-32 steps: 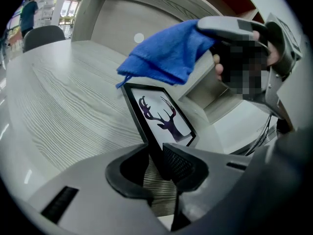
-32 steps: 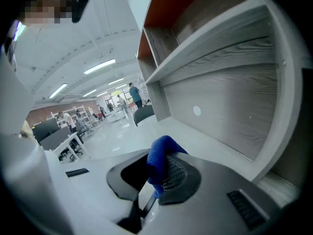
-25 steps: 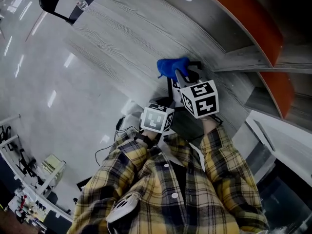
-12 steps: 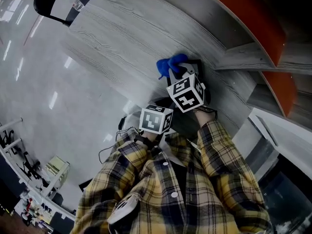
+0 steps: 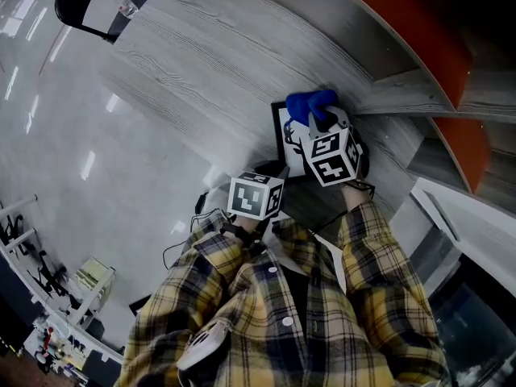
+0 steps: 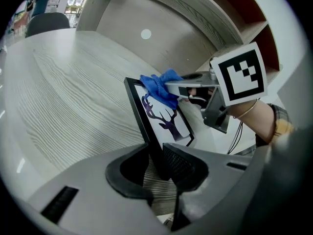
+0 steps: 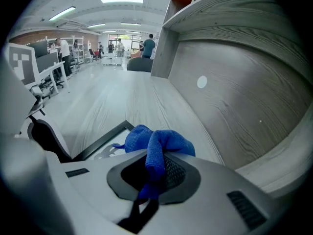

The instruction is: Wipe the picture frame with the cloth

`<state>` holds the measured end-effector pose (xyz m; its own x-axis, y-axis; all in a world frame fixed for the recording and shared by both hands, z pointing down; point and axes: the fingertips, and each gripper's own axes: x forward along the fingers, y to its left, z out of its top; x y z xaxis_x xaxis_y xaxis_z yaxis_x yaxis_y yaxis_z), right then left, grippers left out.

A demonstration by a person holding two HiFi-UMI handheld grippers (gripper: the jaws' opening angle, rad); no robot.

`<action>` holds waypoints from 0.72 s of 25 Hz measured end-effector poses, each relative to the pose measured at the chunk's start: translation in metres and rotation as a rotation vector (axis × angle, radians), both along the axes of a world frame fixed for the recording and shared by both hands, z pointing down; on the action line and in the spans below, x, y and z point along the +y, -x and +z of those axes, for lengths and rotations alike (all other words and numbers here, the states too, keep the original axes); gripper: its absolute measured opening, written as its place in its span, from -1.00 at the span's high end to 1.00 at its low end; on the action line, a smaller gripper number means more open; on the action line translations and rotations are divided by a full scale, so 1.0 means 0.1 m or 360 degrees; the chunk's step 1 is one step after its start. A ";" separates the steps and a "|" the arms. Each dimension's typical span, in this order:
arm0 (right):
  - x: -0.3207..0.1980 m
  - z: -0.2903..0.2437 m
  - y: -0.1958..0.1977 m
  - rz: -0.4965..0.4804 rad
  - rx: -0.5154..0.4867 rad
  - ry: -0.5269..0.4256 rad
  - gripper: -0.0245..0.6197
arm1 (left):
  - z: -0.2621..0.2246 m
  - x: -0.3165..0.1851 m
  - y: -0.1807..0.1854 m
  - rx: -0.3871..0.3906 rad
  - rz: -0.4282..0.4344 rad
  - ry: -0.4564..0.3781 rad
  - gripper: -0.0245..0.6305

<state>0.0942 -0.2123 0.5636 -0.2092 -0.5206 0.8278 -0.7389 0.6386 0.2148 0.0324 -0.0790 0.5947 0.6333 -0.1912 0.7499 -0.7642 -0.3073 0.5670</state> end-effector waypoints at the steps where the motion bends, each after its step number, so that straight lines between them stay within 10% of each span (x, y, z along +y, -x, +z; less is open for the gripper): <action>1: 0.00 0.00 -0.05 0.0014 0.0005 -0.0004 0.80 | 0.00 0.00 0.00 -0.0001 0.0000 -0.0001 0.65; 18: 0.07 0.01 -0.83 0.0393 0.0076 0.0009 0.80 | 0.01 0.00 -0.02 0.0004 0.0020 -0.0002 0.65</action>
